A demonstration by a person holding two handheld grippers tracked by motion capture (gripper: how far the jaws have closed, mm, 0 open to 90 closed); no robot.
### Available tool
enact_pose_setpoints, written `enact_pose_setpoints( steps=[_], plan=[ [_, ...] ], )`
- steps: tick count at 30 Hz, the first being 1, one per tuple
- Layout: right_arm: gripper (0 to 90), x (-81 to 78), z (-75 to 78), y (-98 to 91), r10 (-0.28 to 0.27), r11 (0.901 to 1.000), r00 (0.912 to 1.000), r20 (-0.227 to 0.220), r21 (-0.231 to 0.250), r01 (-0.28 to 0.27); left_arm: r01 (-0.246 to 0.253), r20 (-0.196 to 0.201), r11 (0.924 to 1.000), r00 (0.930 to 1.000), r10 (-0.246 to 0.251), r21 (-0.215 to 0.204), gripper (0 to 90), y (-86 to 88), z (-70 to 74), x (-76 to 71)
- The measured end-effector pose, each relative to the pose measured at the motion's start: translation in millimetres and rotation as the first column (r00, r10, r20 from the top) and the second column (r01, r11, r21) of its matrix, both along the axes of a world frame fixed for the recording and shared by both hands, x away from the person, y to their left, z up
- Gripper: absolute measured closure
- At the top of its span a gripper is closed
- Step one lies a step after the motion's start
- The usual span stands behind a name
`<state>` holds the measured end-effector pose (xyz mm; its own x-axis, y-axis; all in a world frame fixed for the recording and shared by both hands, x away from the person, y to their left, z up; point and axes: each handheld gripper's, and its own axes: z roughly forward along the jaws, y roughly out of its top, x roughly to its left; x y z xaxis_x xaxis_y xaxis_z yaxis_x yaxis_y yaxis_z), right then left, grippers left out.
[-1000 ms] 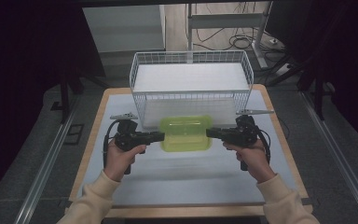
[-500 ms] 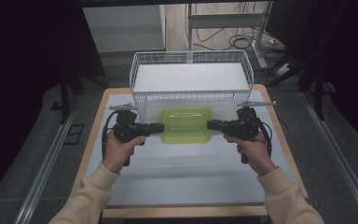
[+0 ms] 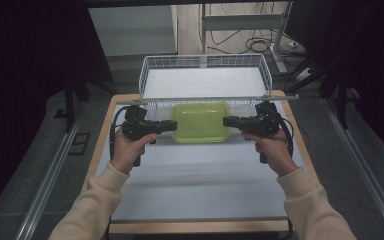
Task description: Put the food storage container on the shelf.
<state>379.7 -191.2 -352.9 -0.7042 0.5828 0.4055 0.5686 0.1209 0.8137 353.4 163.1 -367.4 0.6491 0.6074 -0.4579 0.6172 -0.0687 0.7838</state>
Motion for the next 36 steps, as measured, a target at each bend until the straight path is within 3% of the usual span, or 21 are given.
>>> enact_pose_setpoints(
  steps=[9,19,23,32,36],
  plan=[
    [80.0,15.5,11.6,2.3,-0.016,0.9998,0.9996,0.025,-0.01,0.016,-0.01,0.008,0.9999,0.9999,0.01,0.002,80.4,0.0,15.0,15.8],
    [80.0,31.3,20.5,4.3,-0.029,0.9994,0.9994,0.018,-0.016,0.029,-0.013,0.019,0.9997,0.9997,0.012,0.019,80.5,0.0,27.6,32.9],
    [80.0,36.2,28.3,4.7,-0.037,0.9992,0.9987,0.036,-0.013,0.037,-0.01,0.017,1.0,0.9998,0.01,0.001,80.5,1.8,32.8,40.7],
    [80.1,47.9,37.7,5.5,-0.055,0.9984,0.9974,0.045,-0.003,0.056,-0.01,0.026,0.9998,0.9996,0.01,0.019,80.6,0.8,43.2,55.1],
    [80.1,53.9,44.4,5.8,-0.063,0.998,0.9968,0.05,-0.008,0.063,-0.014,0.016,0.9999,0.9998,0.013,0.008,80.6,0.6,47.4,64.7]
  ],
)
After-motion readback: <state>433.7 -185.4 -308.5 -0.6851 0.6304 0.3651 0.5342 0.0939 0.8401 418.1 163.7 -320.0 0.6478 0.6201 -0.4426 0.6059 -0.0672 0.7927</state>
